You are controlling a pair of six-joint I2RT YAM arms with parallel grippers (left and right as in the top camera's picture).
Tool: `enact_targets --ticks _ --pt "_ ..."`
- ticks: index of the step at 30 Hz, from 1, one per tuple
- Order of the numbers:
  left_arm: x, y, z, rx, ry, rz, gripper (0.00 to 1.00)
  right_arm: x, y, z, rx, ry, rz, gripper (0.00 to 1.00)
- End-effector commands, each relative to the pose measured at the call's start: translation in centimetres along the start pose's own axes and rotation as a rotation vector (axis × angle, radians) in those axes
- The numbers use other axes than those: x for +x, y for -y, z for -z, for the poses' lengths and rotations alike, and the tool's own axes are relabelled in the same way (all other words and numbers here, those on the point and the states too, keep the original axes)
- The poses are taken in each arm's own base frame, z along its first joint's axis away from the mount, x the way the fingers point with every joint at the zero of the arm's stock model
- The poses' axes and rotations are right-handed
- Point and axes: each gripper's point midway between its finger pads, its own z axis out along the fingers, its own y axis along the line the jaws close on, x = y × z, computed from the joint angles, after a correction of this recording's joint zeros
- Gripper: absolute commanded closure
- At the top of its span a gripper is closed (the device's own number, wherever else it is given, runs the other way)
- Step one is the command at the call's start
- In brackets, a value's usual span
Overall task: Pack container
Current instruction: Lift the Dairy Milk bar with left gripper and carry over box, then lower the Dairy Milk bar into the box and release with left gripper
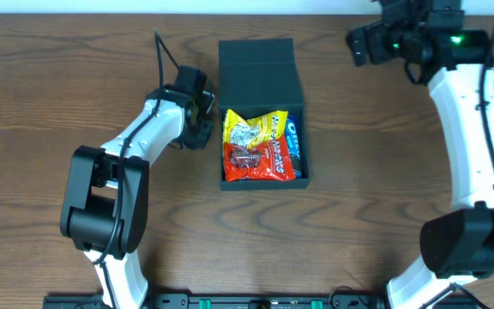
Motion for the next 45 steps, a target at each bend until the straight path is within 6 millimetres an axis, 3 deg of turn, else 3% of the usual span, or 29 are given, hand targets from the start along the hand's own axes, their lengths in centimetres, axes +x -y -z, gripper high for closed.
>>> enact_targets --ticks 1,6,8,11,19,22,26,34,39,45 --pt "-4.4 -1.6 5.3 -0.063 0.152 0.025 0.9 0.4 2.4 1.2 0.057 -0.008 -0.07 0.01" --pt "-8.0 -1.5 11.4 -0.053 0.298 0.043 0.9 2.7 4.9 1.2 0.086 -0.063 -0.122 0.01" --pt "-8.8 -0.3 13.5 -0.015 0.354 0.034 0.9 3.6 5.8 1.0 0.096 -0.079 -0.142 0.01" --pt "-9.2 2.8 14.8 0.074 0.39 0.017 0.9 4.2 6.5 0.9 0.106 -0.088 -0.156 0.01" --pt "-8.4 12.6 15.4 0.238 0.376 -0.095 0.89 3.5 7.1 0.9 0.12 -0.054 -0.155 0.01" --pt "-7.7 15.2 15.7 0.283 0.353 -0.024 0.89 3.4 7.2 0.9 0.121 -0.05 -0.155 0.01" --pt "-6.8 17.5 15.9 0.335 0.309 0.106 0.94 3.3 7.2 0.9 0.122 -0.048 -0.153 0.01" --pt "-4.6 21.1 16.0 0.401 0.213 0.229 0.94 3.3 7.2 0.9 0.122 -0.045 -0.153 0.01" --pt "-2.6 23.4 14.3 0.389 0.137 0.188 0.94 3.3 7.2 0.9 0.123 -0.045 -0.16 0.01" --pt "-1.3 24.4 12.0 0.368 0.054 0.26 0.94 3.3 7.2 0.9 0.123 -0.045 -0.159 0.01"
